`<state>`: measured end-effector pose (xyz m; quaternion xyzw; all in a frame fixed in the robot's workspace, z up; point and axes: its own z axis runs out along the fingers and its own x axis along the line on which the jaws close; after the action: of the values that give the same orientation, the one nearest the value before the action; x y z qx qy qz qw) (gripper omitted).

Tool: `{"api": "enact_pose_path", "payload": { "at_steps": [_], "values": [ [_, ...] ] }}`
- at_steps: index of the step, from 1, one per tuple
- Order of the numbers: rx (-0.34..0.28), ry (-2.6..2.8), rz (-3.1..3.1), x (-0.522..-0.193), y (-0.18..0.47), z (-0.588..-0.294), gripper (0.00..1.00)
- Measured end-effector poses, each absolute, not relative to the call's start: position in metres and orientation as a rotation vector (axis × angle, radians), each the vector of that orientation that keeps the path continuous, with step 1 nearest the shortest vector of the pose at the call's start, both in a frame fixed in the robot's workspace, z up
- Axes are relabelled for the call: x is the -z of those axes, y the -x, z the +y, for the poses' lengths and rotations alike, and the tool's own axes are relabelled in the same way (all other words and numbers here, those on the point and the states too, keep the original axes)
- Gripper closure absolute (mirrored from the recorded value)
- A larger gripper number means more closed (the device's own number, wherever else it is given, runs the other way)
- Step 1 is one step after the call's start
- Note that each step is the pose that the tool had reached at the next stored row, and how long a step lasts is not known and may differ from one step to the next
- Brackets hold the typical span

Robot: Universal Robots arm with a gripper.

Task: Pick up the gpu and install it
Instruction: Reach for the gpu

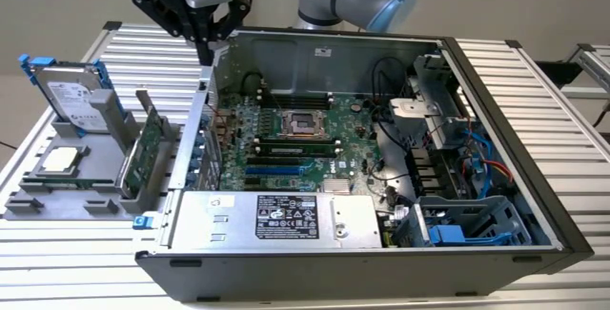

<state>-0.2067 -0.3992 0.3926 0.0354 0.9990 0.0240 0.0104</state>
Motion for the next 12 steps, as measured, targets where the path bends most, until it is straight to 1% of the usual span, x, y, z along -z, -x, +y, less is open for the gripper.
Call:
{"api": "enact_pose_path", "payload": {
  "at_steps": [12],
  "values": [
    [-0.075, -0.110, 3.118, -0.3926, 0.2156, -0.3993, 1.00]
  ]
}}
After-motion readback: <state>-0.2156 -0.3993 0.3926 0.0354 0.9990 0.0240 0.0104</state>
